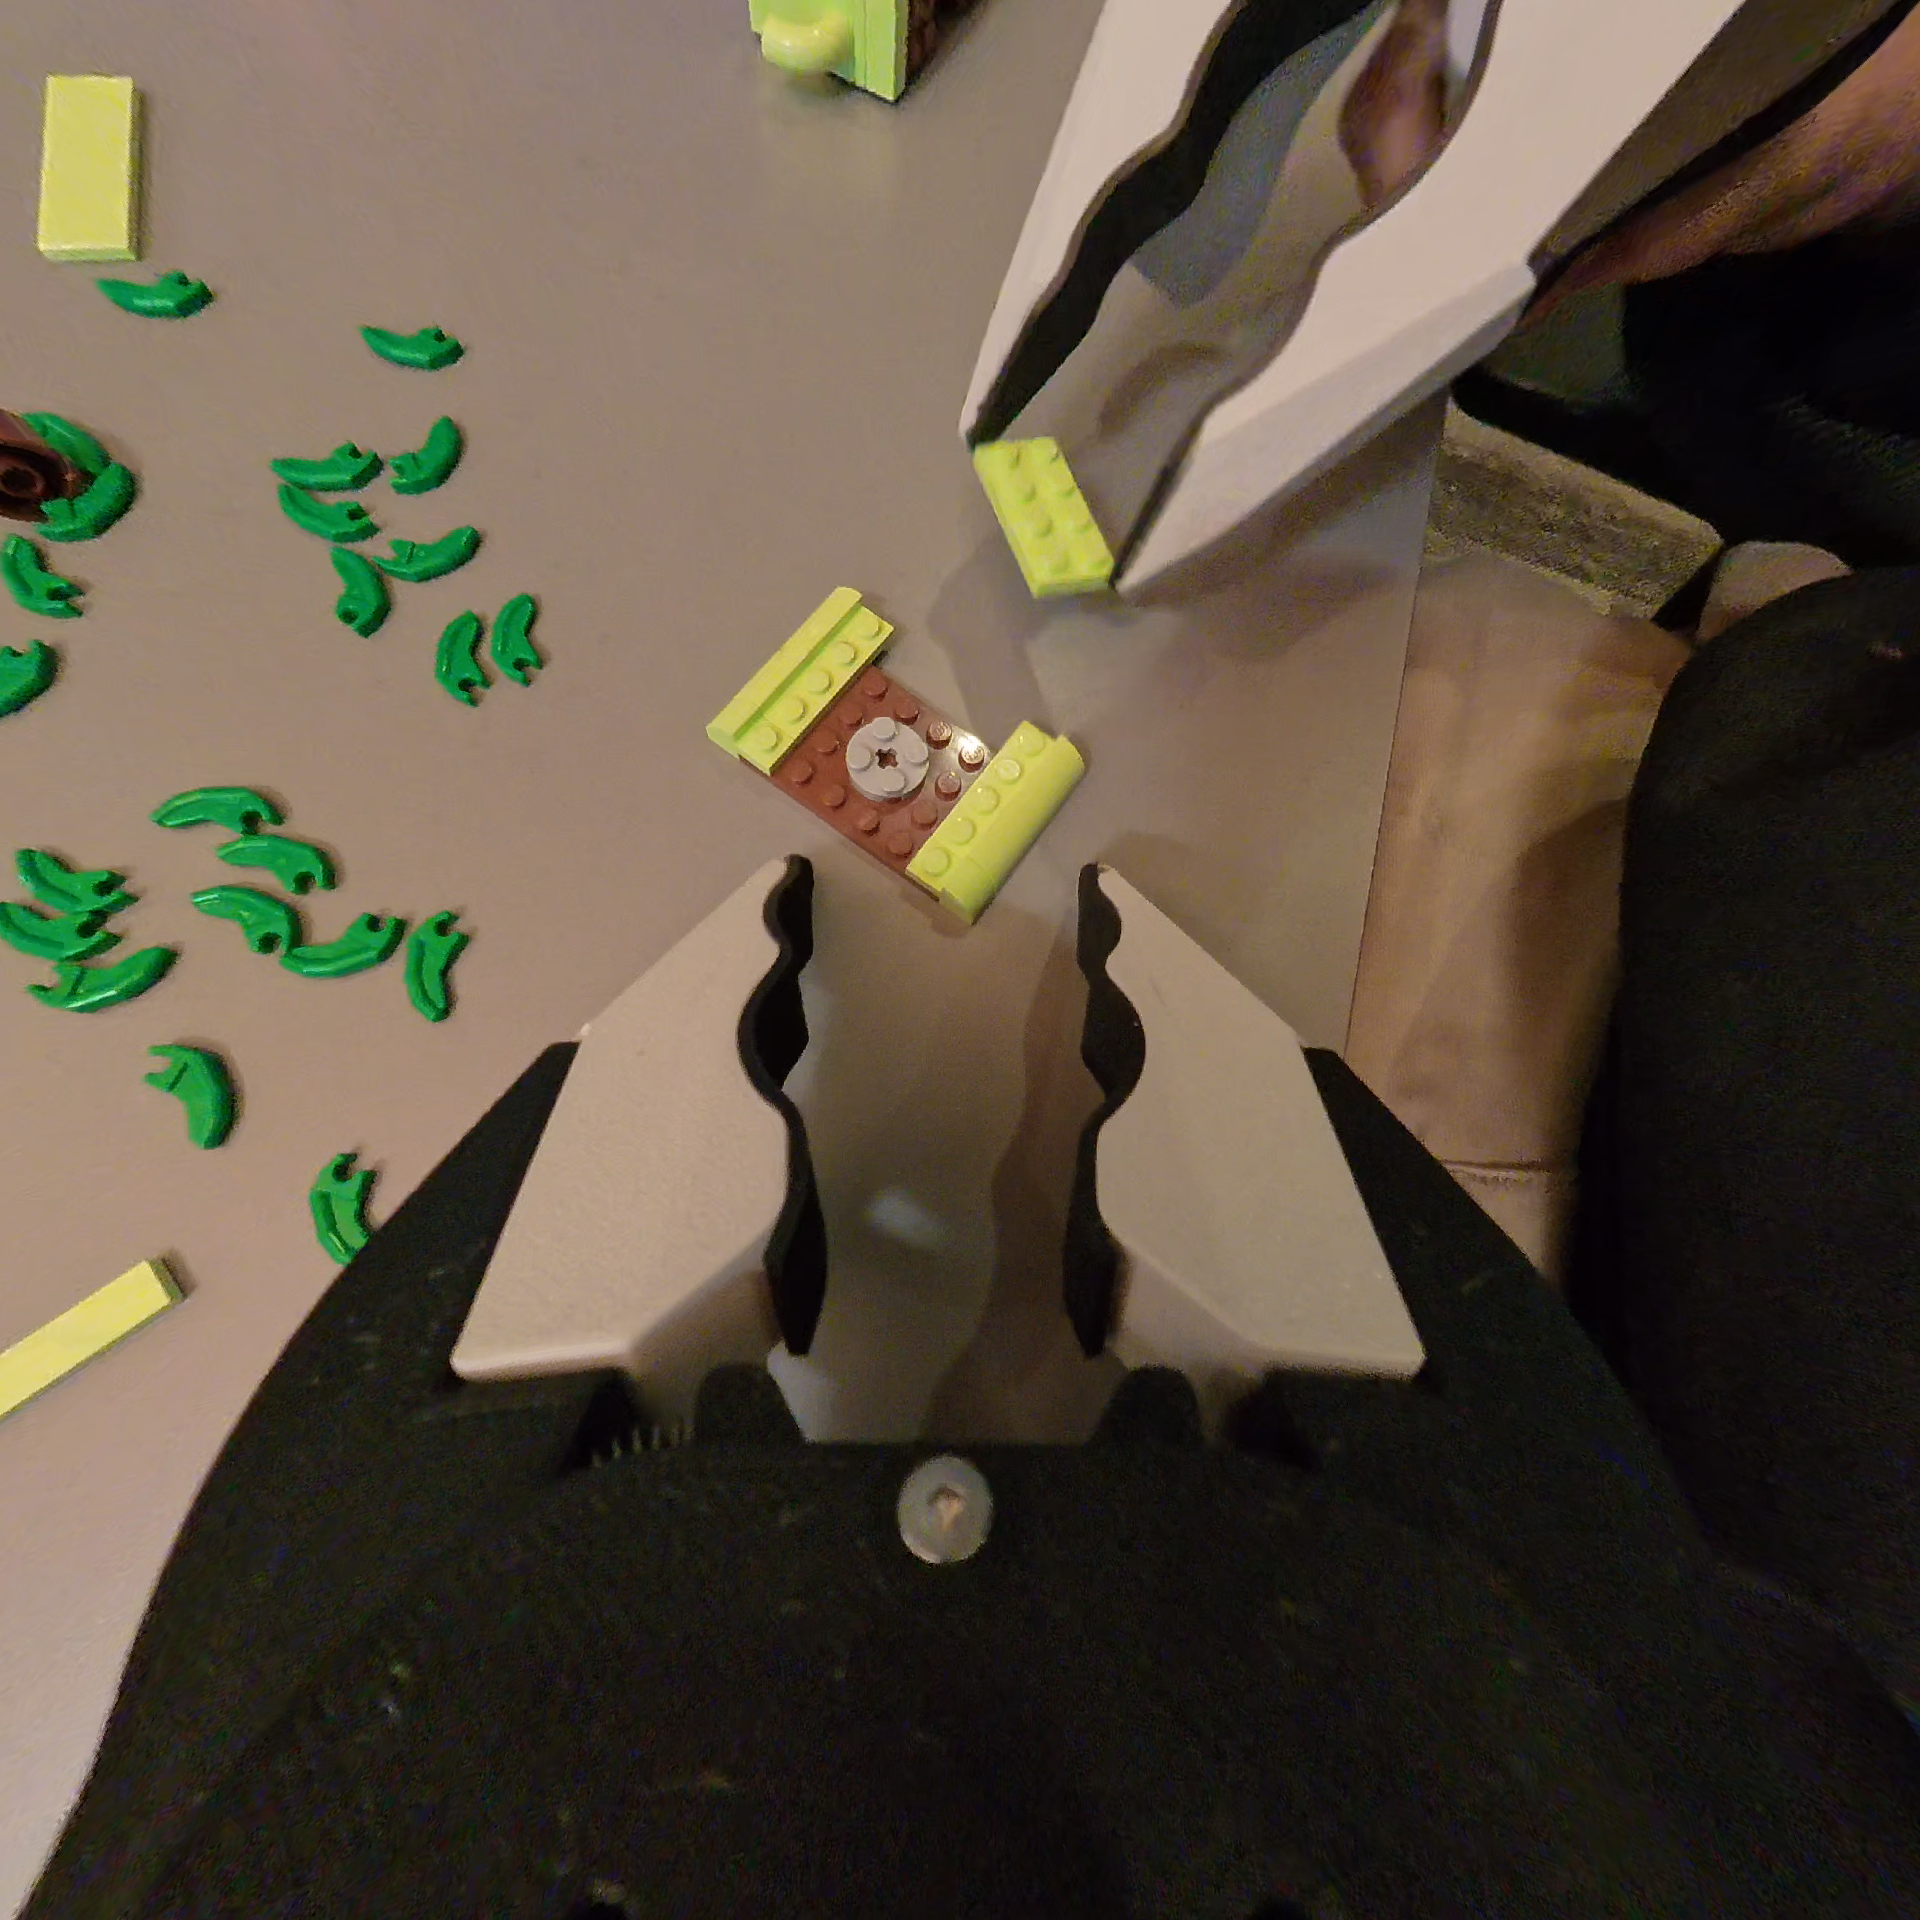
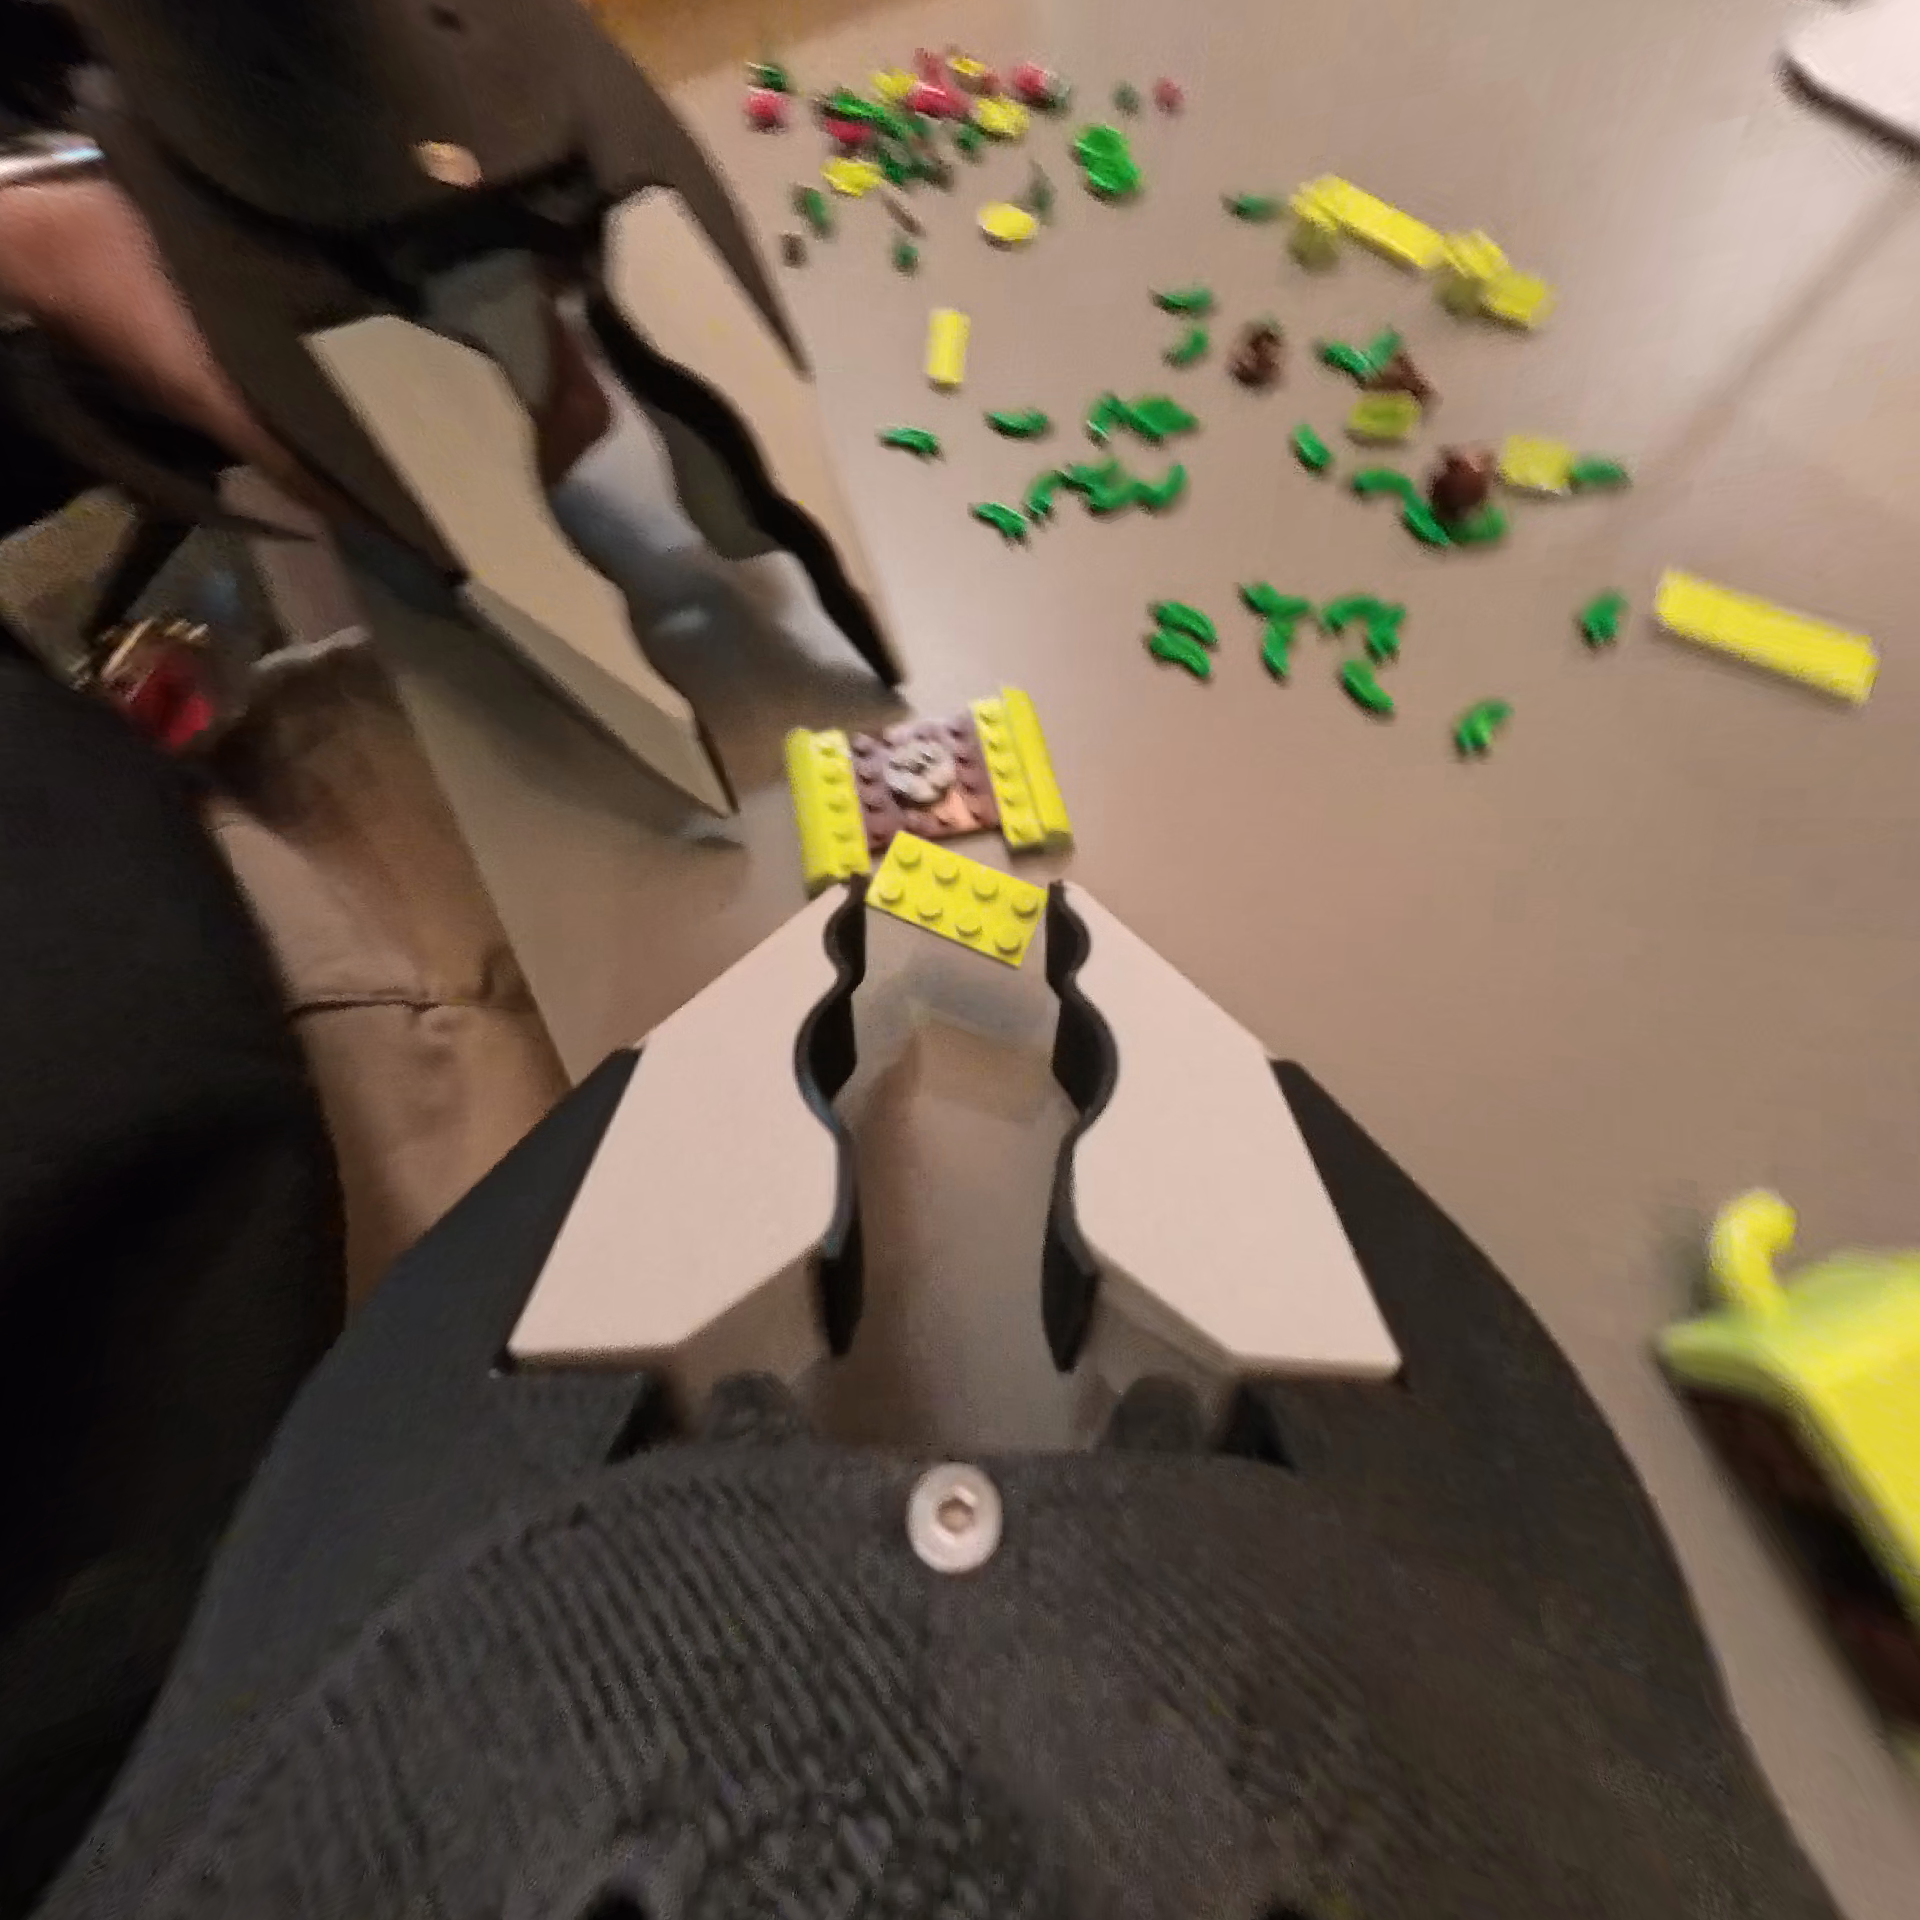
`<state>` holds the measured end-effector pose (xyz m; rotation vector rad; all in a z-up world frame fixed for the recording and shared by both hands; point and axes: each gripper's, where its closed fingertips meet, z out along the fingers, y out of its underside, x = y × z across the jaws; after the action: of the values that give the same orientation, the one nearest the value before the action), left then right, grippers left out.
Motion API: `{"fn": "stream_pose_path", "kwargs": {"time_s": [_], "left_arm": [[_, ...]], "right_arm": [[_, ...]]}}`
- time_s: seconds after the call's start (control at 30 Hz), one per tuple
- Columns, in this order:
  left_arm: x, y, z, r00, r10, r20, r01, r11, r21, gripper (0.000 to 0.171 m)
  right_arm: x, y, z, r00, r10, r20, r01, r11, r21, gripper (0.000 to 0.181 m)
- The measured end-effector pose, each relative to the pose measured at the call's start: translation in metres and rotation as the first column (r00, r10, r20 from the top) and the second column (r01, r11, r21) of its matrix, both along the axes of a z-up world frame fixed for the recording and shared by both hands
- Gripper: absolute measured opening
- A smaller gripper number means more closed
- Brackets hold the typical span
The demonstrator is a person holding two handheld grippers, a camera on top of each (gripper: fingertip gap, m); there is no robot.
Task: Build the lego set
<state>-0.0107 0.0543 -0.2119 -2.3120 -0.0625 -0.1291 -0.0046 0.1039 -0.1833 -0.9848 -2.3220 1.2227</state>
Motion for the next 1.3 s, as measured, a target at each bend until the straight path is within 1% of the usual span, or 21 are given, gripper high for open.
{"fn": "stream_pose_path", "kwargs": {"time_s": [0.07,0.17,0.33,0.43,0.53,0.67,0.77,0.9,1.0,1.13,1.3], "left_arm": [[0.002,0.002,0.003,1.000,-0.017,-0.008,0.017,1.000,0.021,0.051],[0.002,0.005,0.006,0.999,-0.025,-0.040,0.026,0.999,0.040,0.051],[0.000,0.005,-0.001,0.998,-0.012,-0.066,0.012,1.000,-0.007,0.051],[0.000,0.006,-0.003,0.997,-0.019,-0.070,0.018,1.000,-0.019,0.051],[0.000,0.006,-0.004,0.998,-0.027,-0.055,0.025,0.999,-0.024,0.051],[0.000,0.006,-0.002,0.999,-0.027,-0.029,0.026,1.000,-0.014,0.051],[0.000,0.006,-0.002,1.000,-0.023,-0.016,0.023,1.000,-0.009,0.051],[0.000,0.007,-0.002,1.000,-0.020,-0.009,0.020,1.000,-0.015,0.051],[-0.002,0.007,-0.003,1.000,-0.012,-0.013,0.012,1.000,-0.019,0.051],[-0.003,0.008,-0.004,1.000,-0.008,-0.029,0.008,1.000,-0.023,0.051],[-0.004,0.010,-0.004,0.999,-0.010,-0.050,0.008,1.000,-0.028,0.049]], "right_arm": [[0.000,-0.010,0.001,0.989,0.140,-0.037,-0.138,0.989,0.061,0.034],[-0.007,-0.015,-0.009,0.968,0.252,-0.014,-0.247,0.957,0.149,0.033],[-0.011,-0.023,-0.017,0.933,0.358,0.040,-0.359,0.922,0.146,0.033],[-0.011,-0.022,-0.022,0.917,0.397,0.050,-0.399,0.897,0.189,0.033],[-0.011,-0.024,-0.023,0.904,0.424,0.050,-0.426,0.884,0.195,0.034],[-0.013,-0.021,-0.020,0.917,0.396,0.048,-0.398,0.896,0.198,0.037],[-0.011,-0.021,-0.013,0.941,0.335,0.042,-0.338,0.932,0.128,0.038],[-0.010,-0.020,-0.008,0.976,0.210,0.048,-0.212,0.977,0.025,0.026],[-0.012,-0.016,-0.011,0.989,0.138,0.059,-0.138,0.990,0.005,0.016],[-0.011,-0.016,-0.022,0.989,0.116,0.087,-0.118,0.993,0.021,0.014],[-0.014,-0.019,-0.023,0.989,0.122,0.088,-0.123,0.992,0.012,0.012]]}}
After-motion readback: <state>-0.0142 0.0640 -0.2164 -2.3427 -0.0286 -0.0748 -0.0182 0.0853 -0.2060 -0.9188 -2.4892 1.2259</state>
